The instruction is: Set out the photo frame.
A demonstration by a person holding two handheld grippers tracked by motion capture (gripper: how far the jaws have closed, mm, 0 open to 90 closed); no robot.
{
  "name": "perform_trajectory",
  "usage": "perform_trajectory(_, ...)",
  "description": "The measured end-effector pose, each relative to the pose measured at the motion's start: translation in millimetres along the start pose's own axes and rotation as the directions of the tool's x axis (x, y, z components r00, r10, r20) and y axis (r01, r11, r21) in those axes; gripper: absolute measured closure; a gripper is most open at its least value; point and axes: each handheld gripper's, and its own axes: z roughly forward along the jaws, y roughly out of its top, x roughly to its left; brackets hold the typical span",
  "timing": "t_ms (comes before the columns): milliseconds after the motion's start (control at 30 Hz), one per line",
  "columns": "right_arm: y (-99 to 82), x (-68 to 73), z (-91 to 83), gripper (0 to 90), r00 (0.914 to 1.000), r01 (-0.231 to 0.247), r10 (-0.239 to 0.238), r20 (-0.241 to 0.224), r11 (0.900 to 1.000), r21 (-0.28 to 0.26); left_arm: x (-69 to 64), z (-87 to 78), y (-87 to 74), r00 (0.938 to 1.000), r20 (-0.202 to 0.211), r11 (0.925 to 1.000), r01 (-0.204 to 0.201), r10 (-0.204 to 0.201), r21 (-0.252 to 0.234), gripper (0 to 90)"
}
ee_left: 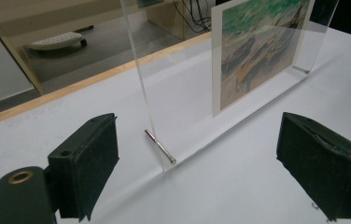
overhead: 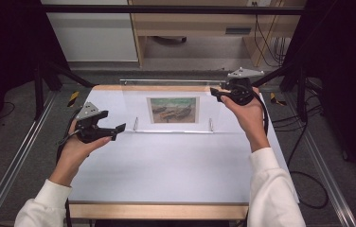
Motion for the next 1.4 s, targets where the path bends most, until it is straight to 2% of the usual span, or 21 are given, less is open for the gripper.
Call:
perform_trajectory(500, 0.7, -5.7, 10.0, 49.1, 0.9996, -0.028, 0.028, 0.0, 0.9995, -0.017, 4.7, -1.6, -7.9, 0.9999, -0.005, 0.9999, 0.016, -0.016, 0.002, 13.0)
perform_trajectory(933, 0.6, -5.5, 15.5, 44.7, 0.9994, -0.032, 0.032, 0.012, 0.9992, -0.024, 5.1, -1.9, -14.1, 0.9993, -0.016, 0.9993, 0.034, -0.033, 0.016, 12.7)
perform_trajectory(1033, 0.5, -4.5, 16.3, 40.2, 0.9991, -0.039, 0.04, 0.017, 0.9991, -0.018, 4.1, -1.7, -15.9, 0.9993, -0.015, 0.9993, 0.033, -0.033, 0.02, 12.6)
perform_trajectory(1200, -1.4, -2.9, 14.2, 25.8, 0.9984, -0.032, 0.032, 0.047, 0.9995, -0.007, 2.3, -1.5, -18.9, 0.9992, -0.018, 0.9991, 0.035, -0.035, 0.025, 12.0)
perform_trajectory(1233, -1.8, -2.9, 13.3, 23.3, 0.9983, -0.017, 0.017, 0.057, 0.9998, -0.004, 1.9, -1.6, -19.7, 0.9993, -0.016, 0.9991, 0.034, -0.033, 0.027, 12.0)
perform_trajectory(1333, -2.9, -1.5, 7.9, 17.7, 0.9977, -0.012, 0.011, 0.067, 0.9997, 0.021, -0.6, -1.1, -22.8, 0.9993, -0.01, 0.9989, 0.036, -0.035, 0.031, 11.8)
perform_trajectory(1400, -6.3, 1.0, 1.9, 16.7, 0.995, -0.004, 0.004, 0.1, 1.0, -0.002, -2.8, -0.3, -25.2, 0.9993, -0.01, 0.9988, 0.036, -0.036, 0.034, 11.2)
